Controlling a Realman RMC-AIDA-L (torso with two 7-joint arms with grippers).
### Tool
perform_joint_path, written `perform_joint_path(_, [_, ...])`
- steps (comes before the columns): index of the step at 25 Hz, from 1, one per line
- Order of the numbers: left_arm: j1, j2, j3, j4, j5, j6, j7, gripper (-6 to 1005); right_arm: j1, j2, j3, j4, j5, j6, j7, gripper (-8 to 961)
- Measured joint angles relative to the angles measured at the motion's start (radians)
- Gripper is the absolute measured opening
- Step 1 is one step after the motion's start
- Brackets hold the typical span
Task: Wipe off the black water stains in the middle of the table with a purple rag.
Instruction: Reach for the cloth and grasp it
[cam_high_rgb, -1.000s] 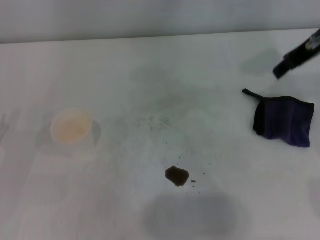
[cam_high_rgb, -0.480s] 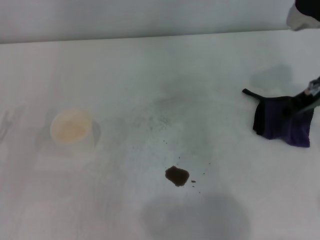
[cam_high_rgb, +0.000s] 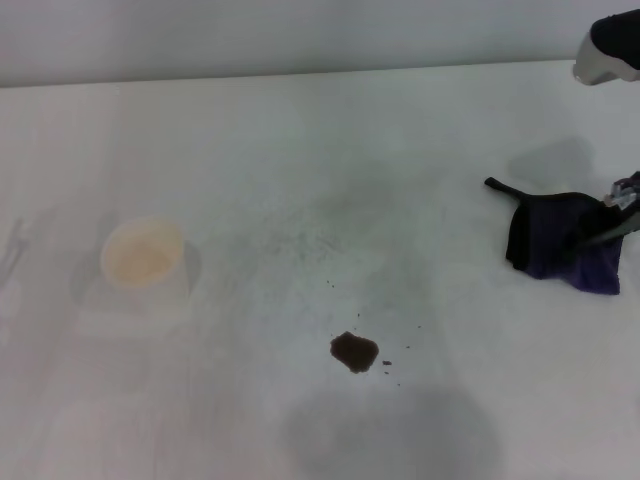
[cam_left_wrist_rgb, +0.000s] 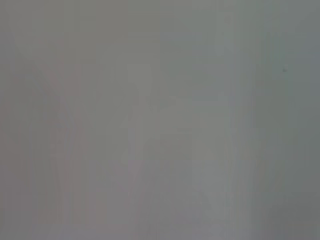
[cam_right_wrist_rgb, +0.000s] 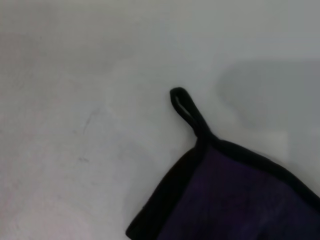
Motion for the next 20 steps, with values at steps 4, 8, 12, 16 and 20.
perform_joint_path(4, [0.006, 0.0, 0.0, 0.001, 0.0, -0.001, 0.0, 861, 0.018, 0.0, -0.01, -0.02, 0.006, -0.02, 0.001, 553])
perform_joint_path(8, [0.009, 0.0, 0.0, 0.003, -0.002, -0.003, 0.001, 861, 0.039, 0.001, -0.016, -0.035, 0.007, -0.027, 0.002, 544])
perform_joint_path(12, [0.011, 0.0, 0.0, 0.004, -0.002, -0.004, 0.002, 861, 0.068, 0.001, -0.026, -0.089, 0.006, -0.037, 0.003, 535])
perform_joint_path(16, [0.012, 0.001, 0.0, 0.003, -0.002, -0.004, 0.002, 861, 0.082, 0.001, -0.046, -0.123, -0.001, -0.046, 0.007, 526])
perform_joint_path(20, [0.012, 0.001, 0.0, 0.002, -0.002, -0.005, 0.002, 862, 0.088, 0.0, -0.079, -0.125, -0.004, -0.053, 0.025, 517])
